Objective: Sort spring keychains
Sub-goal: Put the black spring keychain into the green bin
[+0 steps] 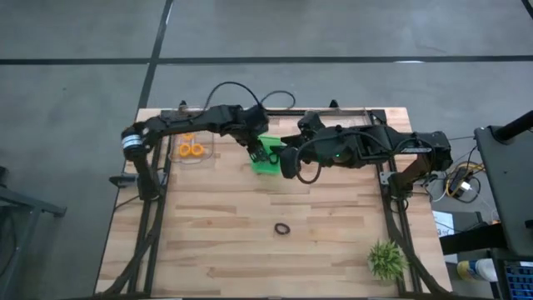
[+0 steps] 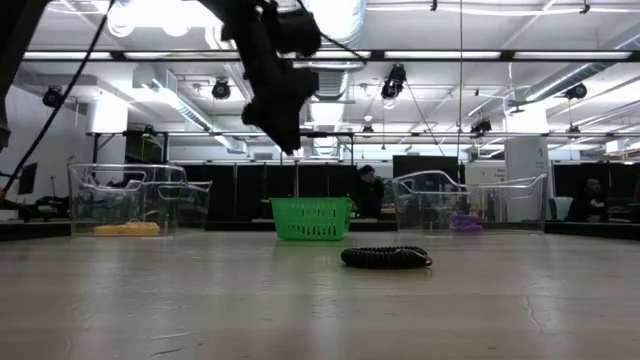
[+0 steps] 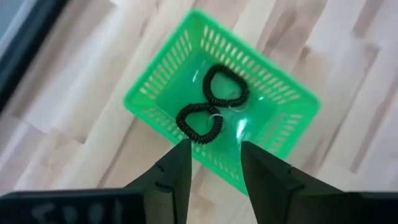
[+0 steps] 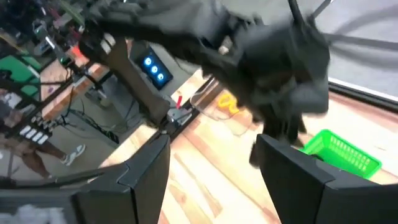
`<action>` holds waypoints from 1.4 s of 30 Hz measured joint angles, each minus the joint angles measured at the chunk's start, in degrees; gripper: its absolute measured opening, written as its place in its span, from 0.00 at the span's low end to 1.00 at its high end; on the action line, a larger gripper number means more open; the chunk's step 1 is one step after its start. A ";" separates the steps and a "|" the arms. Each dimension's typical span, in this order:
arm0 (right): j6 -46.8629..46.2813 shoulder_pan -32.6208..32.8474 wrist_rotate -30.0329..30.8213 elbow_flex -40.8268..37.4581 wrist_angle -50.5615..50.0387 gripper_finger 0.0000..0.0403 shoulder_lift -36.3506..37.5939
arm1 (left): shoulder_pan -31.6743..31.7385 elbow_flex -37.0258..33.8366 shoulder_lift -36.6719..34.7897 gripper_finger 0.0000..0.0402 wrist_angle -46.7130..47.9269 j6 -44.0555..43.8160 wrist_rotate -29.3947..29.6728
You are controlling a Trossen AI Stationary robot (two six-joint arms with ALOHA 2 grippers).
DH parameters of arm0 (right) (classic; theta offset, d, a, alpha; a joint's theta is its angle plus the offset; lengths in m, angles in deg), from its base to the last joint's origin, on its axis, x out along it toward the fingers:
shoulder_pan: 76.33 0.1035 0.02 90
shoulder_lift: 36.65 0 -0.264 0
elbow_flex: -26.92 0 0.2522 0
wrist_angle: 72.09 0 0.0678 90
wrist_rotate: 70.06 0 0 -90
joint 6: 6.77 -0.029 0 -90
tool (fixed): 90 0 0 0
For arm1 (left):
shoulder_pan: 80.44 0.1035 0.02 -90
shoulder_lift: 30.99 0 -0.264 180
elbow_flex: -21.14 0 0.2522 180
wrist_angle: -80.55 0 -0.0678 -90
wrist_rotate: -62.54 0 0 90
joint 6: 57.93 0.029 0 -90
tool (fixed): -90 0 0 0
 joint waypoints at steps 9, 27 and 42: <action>-0.45 0.28 -12.76 -4.64 0.29 0.57 -2.49 | -0.02 0.02 -13.46 0.33 -0.19 -2.13 0.00; -7.63 0.57 -29.51 -11.89 -1.65 0.56 -13.07 | -0.05 0.02 -31.72 0.33 -10.60 -14.99 -11.07; -7.60 1.32 -34.73 -11.93 -10.28 0.56 -24.65 | -0.08 0.02 -34.83 0.33 -14.27 -19.10 -14.49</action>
